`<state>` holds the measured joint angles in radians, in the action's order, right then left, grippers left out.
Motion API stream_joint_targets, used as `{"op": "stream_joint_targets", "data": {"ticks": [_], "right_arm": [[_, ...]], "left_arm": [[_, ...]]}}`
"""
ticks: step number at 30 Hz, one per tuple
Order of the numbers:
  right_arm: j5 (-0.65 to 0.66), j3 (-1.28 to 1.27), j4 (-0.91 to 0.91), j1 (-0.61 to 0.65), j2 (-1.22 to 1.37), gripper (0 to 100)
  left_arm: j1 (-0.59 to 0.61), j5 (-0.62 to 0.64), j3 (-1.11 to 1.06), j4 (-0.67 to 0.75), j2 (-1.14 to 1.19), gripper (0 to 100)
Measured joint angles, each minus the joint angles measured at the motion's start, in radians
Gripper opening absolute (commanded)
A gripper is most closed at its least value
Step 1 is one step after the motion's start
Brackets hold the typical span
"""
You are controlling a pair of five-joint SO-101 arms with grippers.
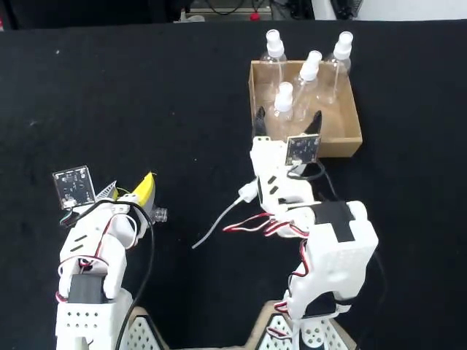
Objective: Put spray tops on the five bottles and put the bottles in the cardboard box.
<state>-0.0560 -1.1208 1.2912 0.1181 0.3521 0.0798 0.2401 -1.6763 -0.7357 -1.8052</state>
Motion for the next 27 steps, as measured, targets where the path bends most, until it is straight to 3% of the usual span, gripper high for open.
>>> {"op": "stream_joint_targets", "data": {"ticks": [5, 19, 27], "right_arm": [[0.0, -0.046, 0.092, 0.0, 0.0, 40.4], [0.031, -0.071, 0.114, 0.0, 0.0, 40.4], [0.037, -0.209, 0.252, 0.0, -0.006, 40.4]], "left_arm": [[0.0, 0.0, 0.0, 0.0, 0.0, 25], [0.0, 0.0, -0.002, 0.0, 0.0, 25], [0.0, 0.0, -0.002, 0.0, 0.0, 25]]}}
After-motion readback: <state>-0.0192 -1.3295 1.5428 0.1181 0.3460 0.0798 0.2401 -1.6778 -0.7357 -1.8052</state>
